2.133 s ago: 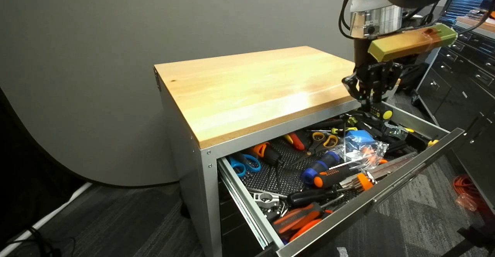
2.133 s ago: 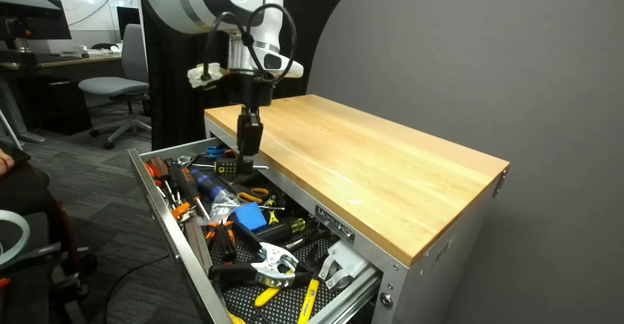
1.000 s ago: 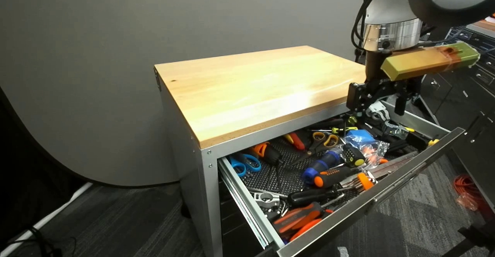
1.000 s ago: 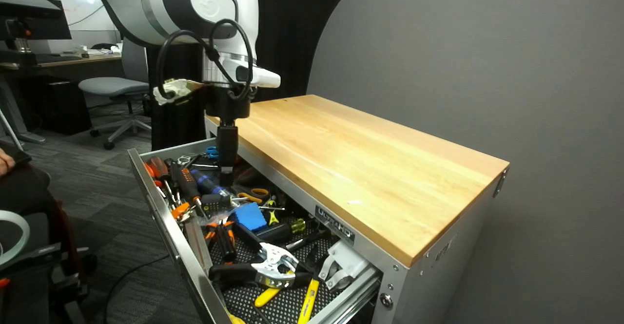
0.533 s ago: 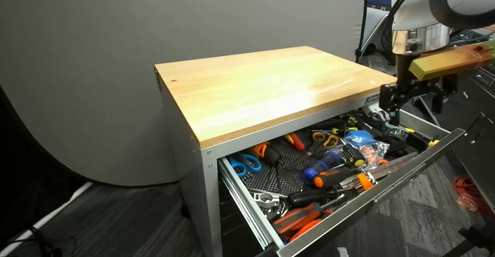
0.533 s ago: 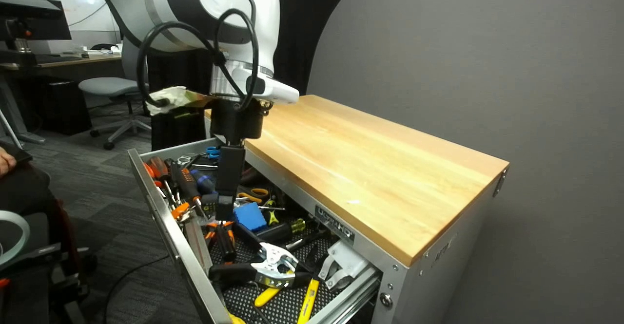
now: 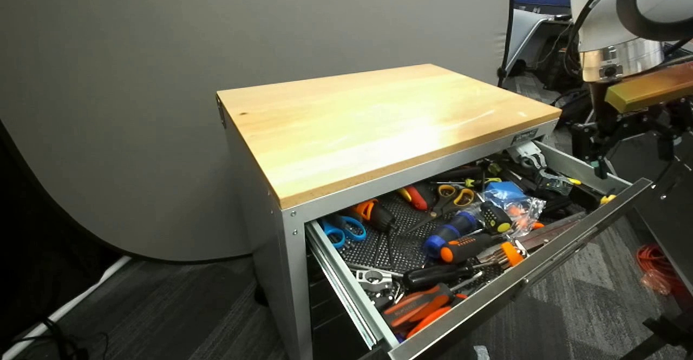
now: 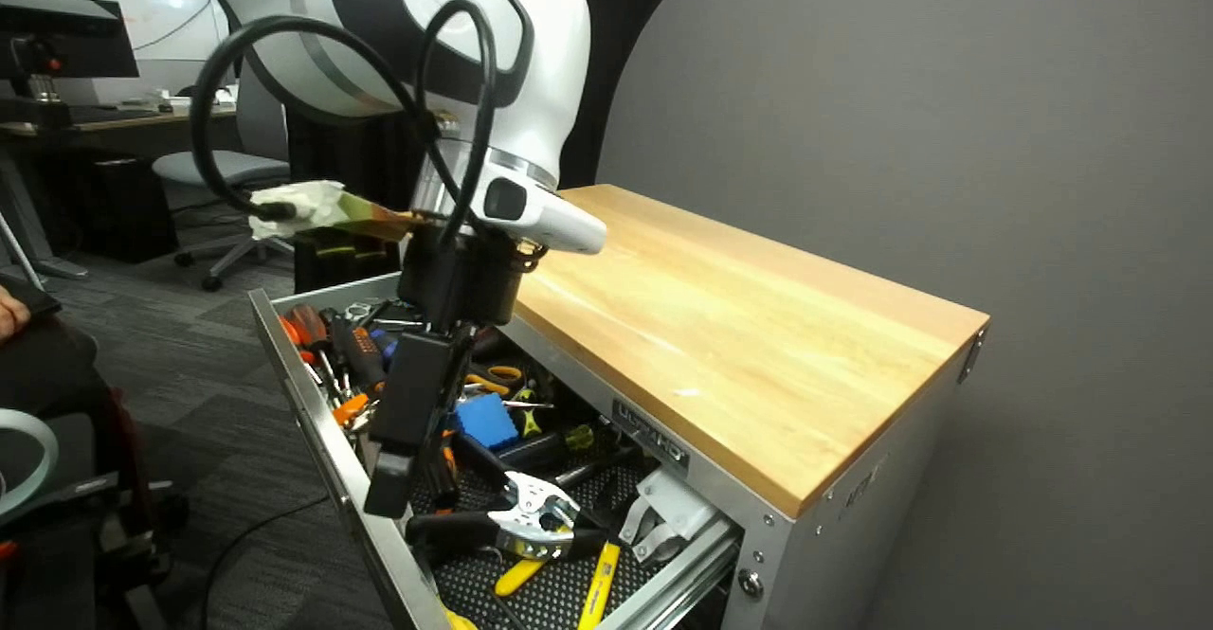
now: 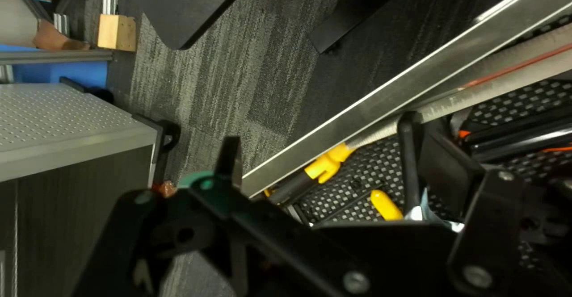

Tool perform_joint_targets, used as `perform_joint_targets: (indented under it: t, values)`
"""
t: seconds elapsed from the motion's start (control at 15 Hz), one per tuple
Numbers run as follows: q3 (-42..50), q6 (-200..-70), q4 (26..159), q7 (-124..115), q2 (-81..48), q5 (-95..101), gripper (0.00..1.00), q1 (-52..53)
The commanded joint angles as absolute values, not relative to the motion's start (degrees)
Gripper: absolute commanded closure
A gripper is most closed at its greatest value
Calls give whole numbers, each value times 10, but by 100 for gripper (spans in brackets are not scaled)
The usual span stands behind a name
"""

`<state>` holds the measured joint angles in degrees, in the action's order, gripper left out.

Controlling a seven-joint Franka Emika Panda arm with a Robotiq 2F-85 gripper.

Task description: Put the screwdriver in the open drawer and then close the drawer

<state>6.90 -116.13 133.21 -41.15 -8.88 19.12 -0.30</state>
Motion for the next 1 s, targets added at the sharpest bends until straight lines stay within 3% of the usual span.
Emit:
perform_joint_targets:
  t: [0.0,0.33,0.4,0.47,0.93]
  values:
    - [82,-1143,1343,-442,-83,220,0,-16]
    - [100,-1127,1359,-493,-89,251,0,-32]
    - [102,-1130,1363,-505,-91,255,25,-34]
    - [104,-1132,1365,-513,-93,252,26,-37]
    - [102,-1182,1361,-575,-130,239,81,-39]
